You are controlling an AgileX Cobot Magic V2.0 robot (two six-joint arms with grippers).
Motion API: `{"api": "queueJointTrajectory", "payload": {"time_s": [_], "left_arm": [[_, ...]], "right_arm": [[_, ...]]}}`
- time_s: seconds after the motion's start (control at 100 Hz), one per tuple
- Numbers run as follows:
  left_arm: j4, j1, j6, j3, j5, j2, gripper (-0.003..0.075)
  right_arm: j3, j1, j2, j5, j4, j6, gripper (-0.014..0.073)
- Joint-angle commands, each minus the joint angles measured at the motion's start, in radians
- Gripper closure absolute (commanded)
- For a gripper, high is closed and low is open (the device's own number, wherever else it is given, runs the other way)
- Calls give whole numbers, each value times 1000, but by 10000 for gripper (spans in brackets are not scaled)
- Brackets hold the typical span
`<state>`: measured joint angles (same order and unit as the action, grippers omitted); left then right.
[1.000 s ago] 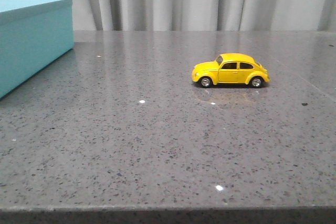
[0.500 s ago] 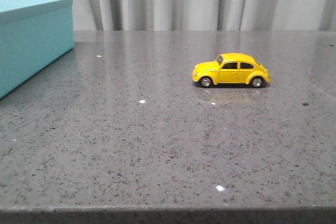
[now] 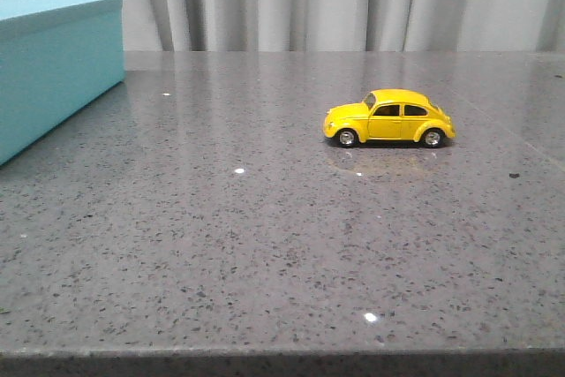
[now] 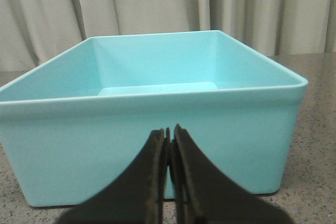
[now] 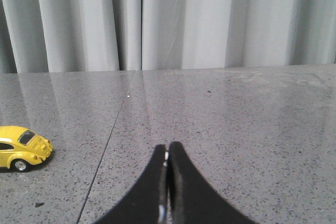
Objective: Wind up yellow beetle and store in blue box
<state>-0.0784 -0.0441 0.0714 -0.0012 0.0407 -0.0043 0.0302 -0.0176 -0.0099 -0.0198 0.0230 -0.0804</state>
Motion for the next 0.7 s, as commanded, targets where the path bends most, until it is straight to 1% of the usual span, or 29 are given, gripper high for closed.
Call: {"api": "queueJointTrajectory", "payload": {"time_s": [0.0, 0.13, 0.26, 0.35, 0.47, 0.62, 0.69], "left_arm": [[-3, 1, -8, -23, -75, -30, 739], [-1, 1, 1, -98, -53, 9, 739], [-1, 1, 0, -200, 3, 95, 739], [-7, 1, 0, -265, 9, 165, 739], [-12, 1, 0, -344, 16, 258, 739], [-92, 1, 0, -430, 21, 372, 739], [-94, 1, 0, -466, 27, 425, 739]], "right_arm": [[-41, -1, -22, -76, -3, 1, 660], [-104, -1, -8, 10, -3, 1, 660], [-184, -1, 40, 117, -3, 1, 652], [-238, -1, 86, 185, -3, 1, 652], [-307, -1, 150, 254, -2, 1, 652], [-388, -1, 234, 315, -2, 1, 652], [-423, -1, 279, 331, -2, 1, 652]]}}
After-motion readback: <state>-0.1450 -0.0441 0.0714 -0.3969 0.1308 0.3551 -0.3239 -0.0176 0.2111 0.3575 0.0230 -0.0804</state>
